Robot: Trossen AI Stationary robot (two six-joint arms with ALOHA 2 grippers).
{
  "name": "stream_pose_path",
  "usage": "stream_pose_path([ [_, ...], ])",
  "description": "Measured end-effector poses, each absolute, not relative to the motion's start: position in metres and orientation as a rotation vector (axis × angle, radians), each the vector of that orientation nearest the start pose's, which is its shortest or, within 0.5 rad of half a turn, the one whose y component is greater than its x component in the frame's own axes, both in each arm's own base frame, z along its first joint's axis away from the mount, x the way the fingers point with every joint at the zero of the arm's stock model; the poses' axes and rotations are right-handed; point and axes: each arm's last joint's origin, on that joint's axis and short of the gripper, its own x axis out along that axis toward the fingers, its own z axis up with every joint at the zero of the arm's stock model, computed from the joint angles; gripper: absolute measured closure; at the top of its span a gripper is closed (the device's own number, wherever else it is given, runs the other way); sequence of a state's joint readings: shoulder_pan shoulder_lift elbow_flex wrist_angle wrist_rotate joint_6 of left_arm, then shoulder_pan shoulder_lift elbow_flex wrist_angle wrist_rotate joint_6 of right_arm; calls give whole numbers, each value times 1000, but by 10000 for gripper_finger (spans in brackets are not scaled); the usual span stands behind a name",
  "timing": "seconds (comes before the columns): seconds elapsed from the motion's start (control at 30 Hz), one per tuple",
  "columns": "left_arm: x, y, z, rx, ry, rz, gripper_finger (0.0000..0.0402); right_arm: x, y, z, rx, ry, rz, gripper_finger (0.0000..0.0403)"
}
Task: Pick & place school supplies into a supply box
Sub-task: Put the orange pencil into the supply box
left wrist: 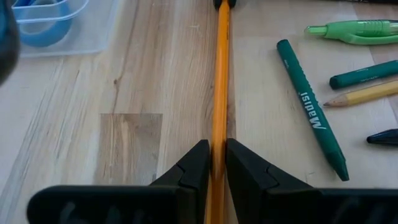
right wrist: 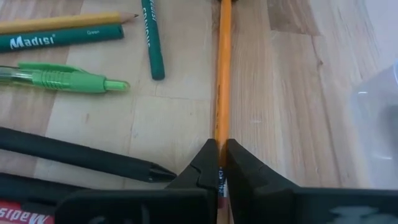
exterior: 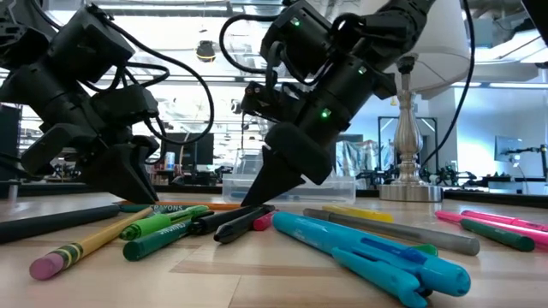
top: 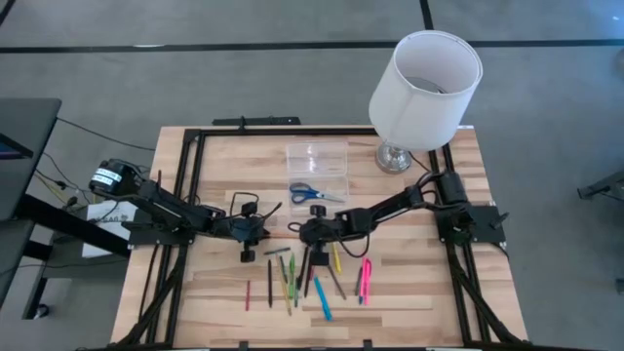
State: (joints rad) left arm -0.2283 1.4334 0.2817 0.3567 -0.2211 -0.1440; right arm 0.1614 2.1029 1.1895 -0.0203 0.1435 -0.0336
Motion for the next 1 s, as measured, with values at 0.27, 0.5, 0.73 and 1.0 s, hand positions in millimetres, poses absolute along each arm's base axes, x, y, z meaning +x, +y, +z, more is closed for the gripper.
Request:
stream_pose_path([
  [0.27, 202, -40, 97, 32, 772, 51, 352, 414, 64, 114, -238, 1003, 26, 402],
  [0.5, 202, -41, 97, 13, 774, 45, 352, 419, 66, 125, -281, 1036, 42, 400],
  [0.73, 202, -41, 97, 11, 775, 44, 352, 421, 67, 129, -277, 1047, 42, 400],
  [1.0, 201, -41, 97, -5, 778, 44, 352, 417, 64, 129, -194, 1094, 67, 397],
])
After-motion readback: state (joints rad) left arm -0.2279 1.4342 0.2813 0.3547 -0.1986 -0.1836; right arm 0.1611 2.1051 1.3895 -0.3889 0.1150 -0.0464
